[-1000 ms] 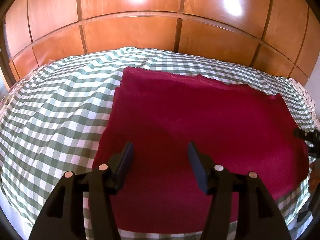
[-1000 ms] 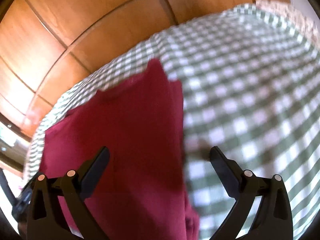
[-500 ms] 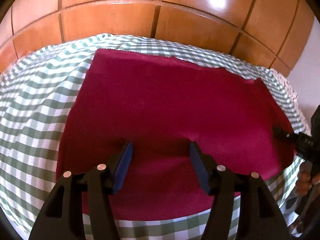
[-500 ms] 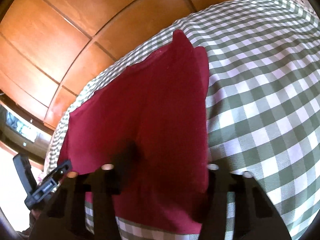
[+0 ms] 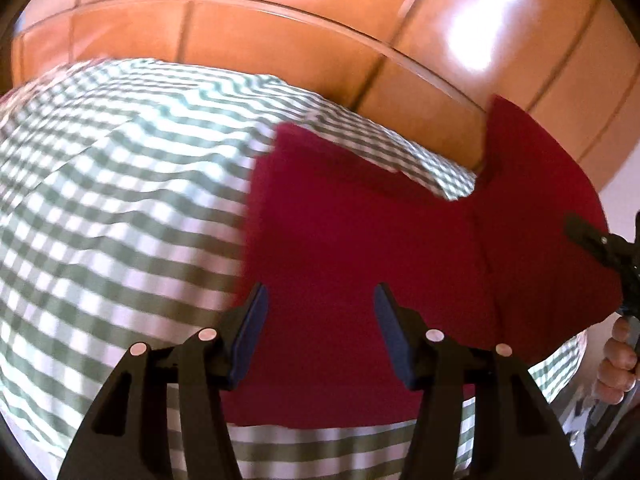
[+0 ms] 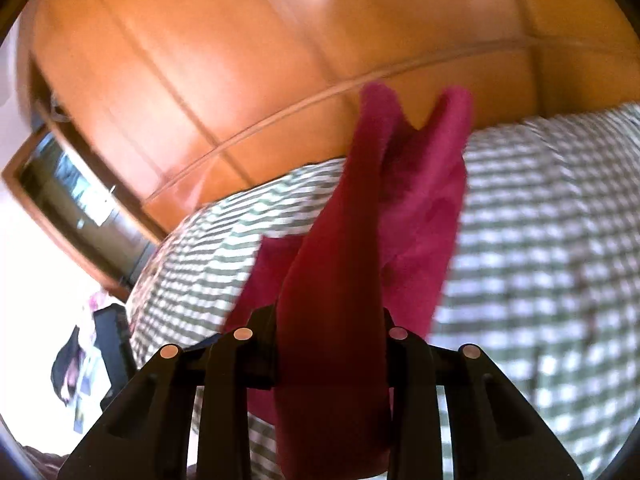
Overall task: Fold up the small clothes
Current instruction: 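Grasp the sweater corner with the right gripper and fold it over toward the left gripper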
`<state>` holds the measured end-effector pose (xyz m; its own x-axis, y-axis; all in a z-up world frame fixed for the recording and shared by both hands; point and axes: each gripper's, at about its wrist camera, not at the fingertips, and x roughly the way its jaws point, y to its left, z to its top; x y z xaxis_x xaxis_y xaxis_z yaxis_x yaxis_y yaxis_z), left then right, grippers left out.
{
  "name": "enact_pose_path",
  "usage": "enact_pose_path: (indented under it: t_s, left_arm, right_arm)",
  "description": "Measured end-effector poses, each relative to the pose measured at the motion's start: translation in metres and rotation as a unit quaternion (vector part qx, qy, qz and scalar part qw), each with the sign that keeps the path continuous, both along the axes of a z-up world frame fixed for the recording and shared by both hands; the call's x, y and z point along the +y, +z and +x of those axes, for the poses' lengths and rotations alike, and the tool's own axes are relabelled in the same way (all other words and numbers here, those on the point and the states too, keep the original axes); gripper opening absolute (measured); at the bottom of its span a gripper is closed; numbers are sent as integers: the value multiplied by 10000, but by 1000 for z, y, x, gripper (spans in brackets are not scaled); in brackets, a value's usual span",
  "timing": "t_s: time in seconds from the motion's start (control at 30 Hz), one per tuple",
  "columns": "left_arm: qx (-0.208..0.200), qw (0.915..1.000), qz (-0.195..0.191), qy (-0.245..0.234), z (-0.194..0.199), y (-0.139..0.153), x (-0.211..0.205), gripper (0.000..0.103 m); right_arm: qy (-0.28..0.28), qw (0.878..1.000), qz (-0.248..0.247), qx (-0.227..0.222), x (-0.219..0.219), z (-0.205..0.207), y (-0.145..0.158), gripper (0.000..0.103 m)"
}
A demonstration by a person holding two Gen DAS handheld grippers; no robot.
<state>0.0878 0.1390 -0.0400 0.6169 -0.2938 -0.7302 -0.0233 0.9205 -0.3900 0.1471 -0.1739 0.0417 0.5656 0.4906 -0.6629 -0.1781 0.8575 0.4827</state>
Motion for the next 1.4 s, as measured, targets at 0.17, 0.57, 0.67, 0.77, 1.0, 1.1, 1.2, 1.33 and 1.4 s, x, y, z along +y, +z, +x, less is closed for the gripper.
enact_pose_path:
  t_s: [0.17, 0.57, 0.67, 0.77, 1.0, 1.1, 1.2, 1.33, 1.4]
  left_arm:
    - [-65, 9982, -221, 561, -14, 1, 46, 54]
    - [54, 9842, -1686, 539, -18, -2, 89, 61]
    - [98, 9766, -2110, 394, -13, -2, 88, 64]
    - [171, 9663, -2554, 260, -5, -1, 83, 69]
    - [426, 9637, -2630, -189, 18, 7, 58, 75]
    - [685, 9655, -2463, -496, 28, 11, 40, 77]
    - [810, 9744, -2013, -585, 34, 13, 28, 73]
    - [909, 9862, -1261, -562, 34, 8, 19, 18]
    - [827, 9884, -1169, -506, 25, 6, 23, 14]
  right_arm:
    - [648, 9973, -312, 146, 85, 30, -10, 27]
    - [1517, 9871, 119, 505, 138, 27, -51, 60]
    - [1326, 9900, 351, 333, 108, 9, -37, 65]
    - [974, 9948, 218, 200, 71, -12, -29, 65]
    - [536, 9977, -408, 72, 28, -44, -32, 65]
    - [614, 9966, -551, -40, 36, -46, -33, 65]
    - [849, 9936, -742, -97, 56, -42, -40, 65]
    - [1129, 9900, -805, -265, 75, -41, -38, 65]
    - [1232, 9882, -870, -252, 84, -38, -43, 65]
